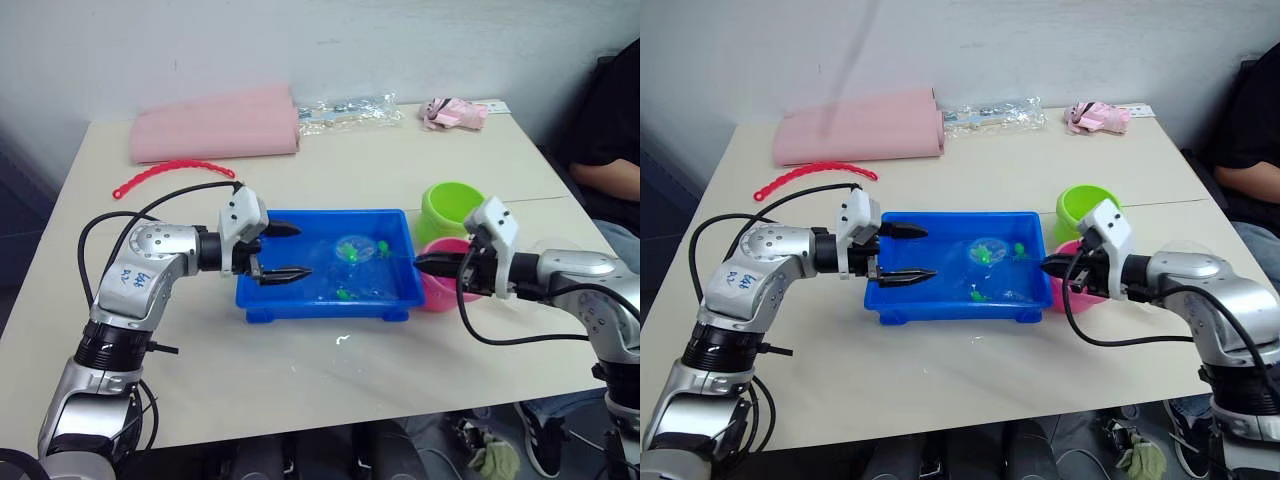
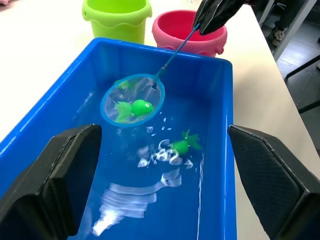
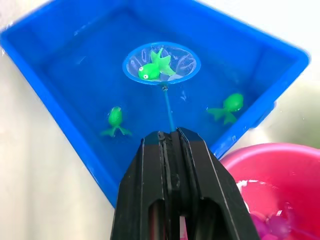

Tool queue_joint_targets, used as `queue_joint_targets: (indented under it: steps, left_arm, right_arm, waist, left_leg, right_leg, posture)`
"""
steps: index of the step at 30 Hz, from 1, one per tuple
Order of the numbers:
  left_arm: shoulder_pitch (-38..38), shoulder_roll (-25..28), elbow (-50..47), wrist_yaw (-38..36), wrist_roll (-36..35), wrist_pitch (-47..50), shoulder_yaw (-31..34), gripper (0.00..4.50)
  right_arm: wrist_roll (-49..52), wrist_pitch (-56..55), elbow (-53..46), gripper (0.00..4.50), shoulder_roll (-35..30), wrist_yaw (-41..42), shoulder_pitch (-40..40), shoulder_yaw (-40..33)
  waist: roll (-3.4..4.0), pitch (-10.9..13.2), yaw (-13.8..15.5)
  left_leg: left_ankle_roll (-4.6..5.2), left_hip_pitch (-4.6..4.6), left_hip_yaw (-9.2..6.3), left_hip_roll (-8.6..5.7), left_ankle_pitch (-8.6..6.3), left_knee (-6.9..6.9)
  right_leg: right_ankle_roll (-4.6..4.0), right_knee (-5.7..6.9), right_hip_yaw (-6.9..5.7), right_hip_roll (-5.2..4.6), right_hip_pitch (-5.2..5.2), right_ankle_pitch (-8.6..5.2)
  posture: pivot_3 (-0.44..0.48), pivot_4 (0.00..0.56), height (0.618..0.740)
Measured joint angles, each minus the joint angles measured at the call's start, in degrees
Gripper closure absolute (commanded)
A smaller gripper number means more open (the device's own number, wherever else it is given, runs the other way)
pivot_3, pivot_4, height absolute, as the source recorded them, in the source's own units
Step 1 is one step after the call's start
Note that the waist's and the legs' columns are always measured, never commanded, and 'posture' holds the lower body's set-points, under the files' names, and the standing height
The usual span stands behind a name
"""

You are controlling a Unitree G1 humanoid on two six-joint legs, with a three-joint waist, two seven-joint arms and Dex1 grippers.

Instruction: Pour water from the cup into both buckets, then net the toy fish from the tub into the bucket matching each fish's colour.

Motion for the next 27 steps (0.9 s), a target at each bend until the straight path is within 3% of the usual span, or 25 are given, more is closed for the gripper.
queue_joint_targets:
  steps: [6, 11, 14, 19, 22, 27]
  left_arm:
    - [-3.6, -3.6, 1.74, 0.38, -2.81, 1.8, 1.03, 0.1]
    - [-5.88, -7.41, 4.89, -0.13, -2.92, 1.01, 0.11, 0.1]
    - [-8.02, -9.88, 6.95, -0.18, -2.67, -0.85, -1.05, 0.1]
    - [-9.07, -12.36, 8.45, 0.03, -2.31, -2.14, -1.62, 0.1]
    - [-9.88, -13.1, 8.44, 0.66, -2.26, -2.62, -1.72, 0.1]
    - [-10.18, -13.73, 8.52, 1.07, -2.14, -3.13, -1.67, 0.1]
  right_arm:
    - [3.46, 3.43, -5.15, 4.5, -1.55, -4.28, 1.65, -10.03]
    - [3.7, 5.68, -5.76, 4.5, -7.99, -6.92, 1.85, -18.68]
    - [0.23, 2.99, -5.12, 4.5, -12.91, -7.21, 4.17, -19.96]
    - [-13.16, -13.68, -0.51, 4.5, -19.01, -6.88, 9.98, -12.72]
    - [-20.63, -23.89, 3.88, 4.5, -19.51, -7.71, 10.39, -7.78]
    - [-38.13, -52.26, 16.03, 4.5, -24.57, -10.63, 7.11, 2.63]
  waist:
    - [0.0, 0.0, 0.05]
    - [-0.01, 0.0, 0.19]
    - [-0.01, -0.01, -0.01]
    - [-0.01, -0.01, -0.31]
    - [-0.01, -0.01, -0.34]
    - [-0.01, 0.0, -0.56]
  left_leg:
    - [0.0, 0.0, 0.02, -0.06, 0.0, -0.02]
    - [0.0, 0.0, 0.03, -0.12, 0.0, -0.01]
    - [0.0, 0.01, 0.05, -0.15, 0.0, -0.03]
    - [-0.01, 0.03, 0.15, -0.18, 0.0, -0.05]
    - [-0.01, 0.06, 0.19, -0.16, 0.01, -0.05]
    - [-0.02, 0.09, 0.24, -0.07, 0.01, -0.06]
  right_leg:
    - [0.01, -0.01, 0.0, 0.02, 0.0, 0.0]
    - [0.01, -0.04, 0.0, 0.03, 0.01, 0.0]
    - [0.01, -0.09, 0.01, 0.06, 0.02, 0.0]
    - [0.01, -0.11, 0.05, 0.09, -0.01, 0.0]
    - [0.01, -0.12, 0.08, 0.08, -0.02, 0.0]
    - [0.03, -0.2, 0.13, 0.07, -0.06, -0.01]
  posture:
    - [0.0, 0.15, 0.738]
    - [0.0, 0.15, 0.738]
    - [0.0, 0.15, 0.738]
    - [0.0, 0.15, 0.738]
    - [0.0, 0.15, 0.738]
    - [0.0, 0.15, 0.738]
